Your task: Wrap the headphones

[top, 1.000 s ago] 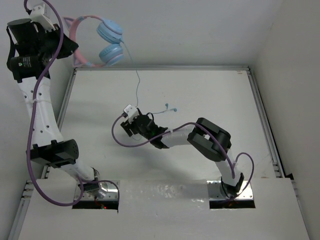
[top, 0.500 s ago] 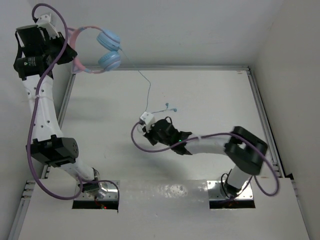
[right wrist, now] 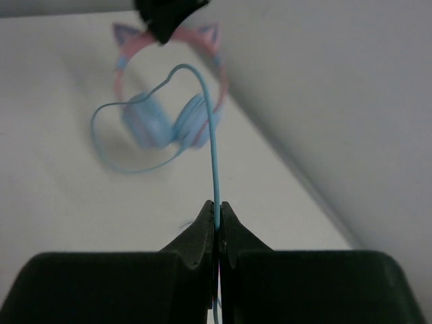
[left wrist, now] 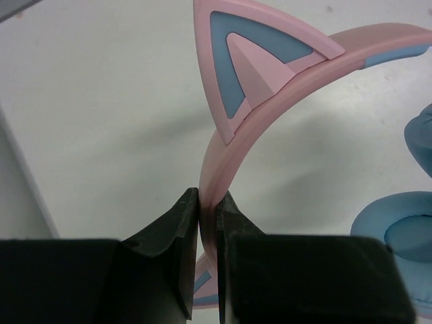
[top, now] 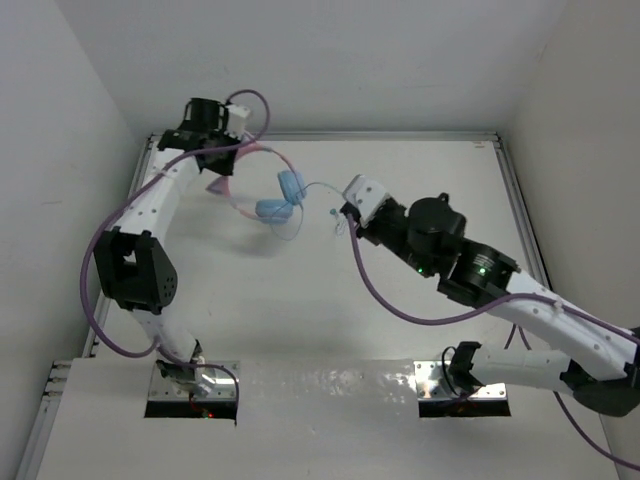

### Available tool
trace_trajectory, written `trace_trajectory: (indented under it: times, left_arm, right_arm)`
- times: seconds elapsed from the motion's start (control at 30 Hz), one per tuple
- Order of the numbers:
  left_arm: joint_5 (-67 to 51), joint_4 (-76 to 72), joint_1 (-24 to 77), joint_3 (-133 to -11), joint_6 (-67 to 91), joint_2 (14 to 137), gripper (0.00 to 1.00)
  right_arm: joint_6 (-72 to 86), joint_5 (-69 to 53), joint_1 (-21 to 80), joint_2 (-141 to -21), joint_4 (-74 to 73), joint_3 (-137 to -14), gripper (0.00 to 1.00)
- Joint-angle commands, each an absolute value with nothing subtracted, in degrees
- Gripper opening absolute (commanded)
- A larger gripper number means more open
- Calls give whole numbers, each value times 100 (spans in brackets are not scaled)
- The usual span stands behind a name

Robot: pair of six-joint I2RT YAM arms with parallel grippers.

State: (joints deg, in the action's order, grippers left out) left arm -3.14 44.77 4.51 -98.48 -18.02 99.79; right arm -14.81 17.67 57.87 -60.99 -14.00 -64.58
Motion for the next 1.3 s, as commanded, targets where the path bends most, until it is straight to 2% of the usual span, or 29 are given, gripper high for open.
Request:
trace_trajectory:
  times: [0.0,0.13,0.33,0.43,0.6,0.9,1.27]
  left_arm:
    - [-281,3885,1141,-9923,-2188,9729,0]
    - [-439,4025,1913,-9818,-2477,9668,0]
    - [-228,4105,3119,-8984,-3050,9141,0]
    - [-596,4148,3164,-8921,-2936,8912,0]
    - [-711,4438,3348,-9035,-2927,8798,0]
    - [-641,4737,4253,-8964,-2953,8710,0]
    - [-649,5106,4254,-9132,-2944,8534,0]
  right_arm:
    - [-2987,2566,5451,-5906,-1294,-6854,0]
    - [-3462,2575,4827,-6283,-546,-7320,0]
    - [-3149,2408,3729,-7189,-299,-8226,0]
    - [-2272,2005,2650,-7382,-325,-8428,0]
    - [-1671,1960,1997,-7558,-202,-8350,0]
    - [-1214,1644,1582,-8138,-448,-8552,0]
    - [-422,1319,1274,-8138,-334,-7919,0]
